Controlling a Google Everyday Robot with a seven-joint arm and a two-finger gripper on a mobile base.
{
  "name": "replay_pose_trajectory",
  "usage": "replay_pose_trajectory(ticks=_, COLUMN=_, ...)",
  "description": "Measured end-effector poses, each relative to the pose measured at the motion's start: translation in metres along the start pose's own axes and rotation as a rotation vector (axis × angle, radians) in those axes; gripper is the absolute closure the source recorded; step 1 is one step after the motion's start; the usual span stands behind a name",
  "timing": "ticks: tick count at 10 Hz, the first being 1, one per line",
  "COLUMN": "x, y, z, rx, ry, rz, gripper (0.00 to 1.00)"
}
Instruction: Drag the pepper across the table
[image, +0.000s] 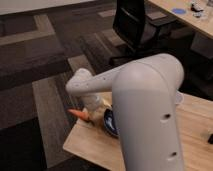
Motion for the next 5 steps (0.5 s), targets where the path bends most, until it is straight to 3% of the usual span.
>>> replay_pose_trajectory(ticks=1, x=-0.031, y=0.017, z=-0.021, rx=0.012, ry=-0.051, rz=-0.06, gripper=0.35)
replay_pose_trajectory(ticks=2, x=-0.038, y=0.021, z=-0.03, rx=0.016, ry=-0.071, rz=-0.073, gripper=0.35)
replay_pose_trajectory(ticks=4, x=-0.034, y=0.017, z=-0.048, rx=0.005, ry=-0.108, rz=-0.057, gripper=0.35)
replay_pose_trajectory(ticks=5, x=-0.028, y=0.016, z=-0.05, rx=-0.021, ry=-0.112, rz=-0.038, gripper=0.35)
